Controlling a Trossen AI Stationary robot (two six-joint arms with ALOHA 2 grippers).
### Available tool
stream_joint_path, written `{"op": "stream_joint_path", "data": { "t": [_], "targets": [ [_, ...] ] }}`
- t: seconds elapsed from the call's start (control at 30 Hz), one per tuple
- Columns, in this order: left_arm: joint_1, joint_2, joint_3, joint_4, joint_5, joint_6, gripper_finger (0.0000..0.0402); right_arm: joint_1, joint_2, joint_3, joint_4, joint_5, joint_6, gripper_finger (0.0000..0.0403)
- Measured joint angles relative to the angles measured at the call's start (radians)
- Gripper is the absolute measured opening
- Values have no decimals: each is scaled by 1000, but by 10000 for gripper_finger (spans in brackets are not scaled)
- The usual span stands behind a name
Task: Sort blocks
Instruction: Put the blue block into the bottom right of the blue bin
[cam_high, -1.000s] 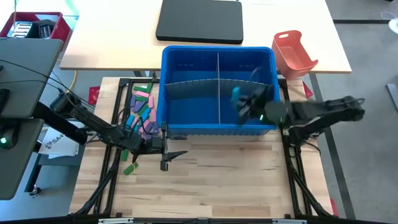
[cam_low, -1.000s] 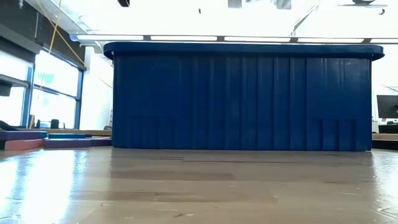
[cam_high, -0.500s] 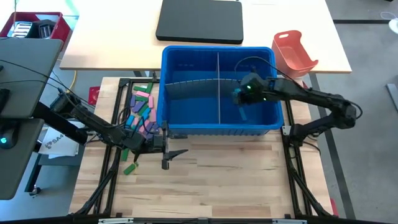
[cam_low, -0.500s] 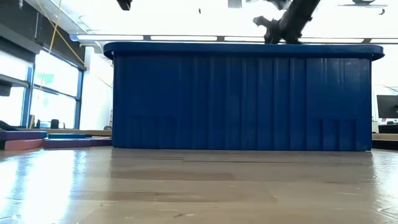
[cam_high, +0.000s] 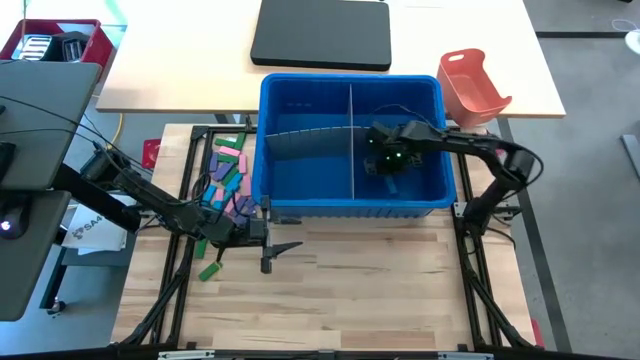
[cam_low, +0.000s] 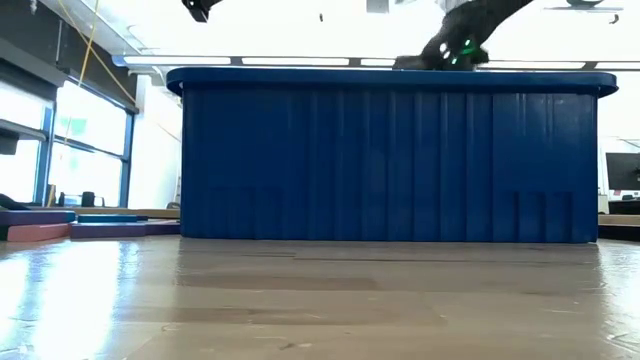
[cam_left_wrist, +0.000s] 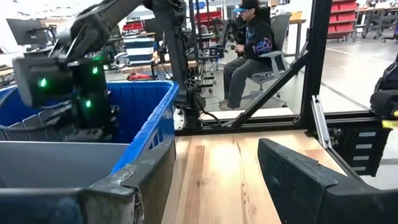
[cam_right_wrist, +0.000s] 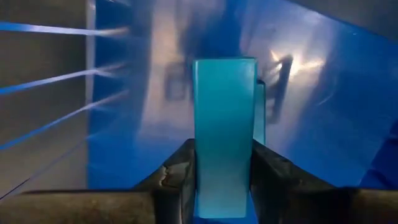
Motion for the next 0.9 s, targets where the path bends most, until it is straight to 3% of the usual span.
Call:
{"op": "stream_joint_path", "data": {
  "t": [0.4, 0.83, 0.9],
  "targets": [
    [-1, 0, 0, -18, 1, -34, 227, -4, 183, -4, 4, -23, -35, 102],
    [0, 0, 0, -50, 1, -76, 227, -2, 213, -3, 3, 13, -115, 103],
    [0, 0, 0, -50, 1, -76, 227, -1, 214, -3, 3, 51, -133, 126]
  ]
}}
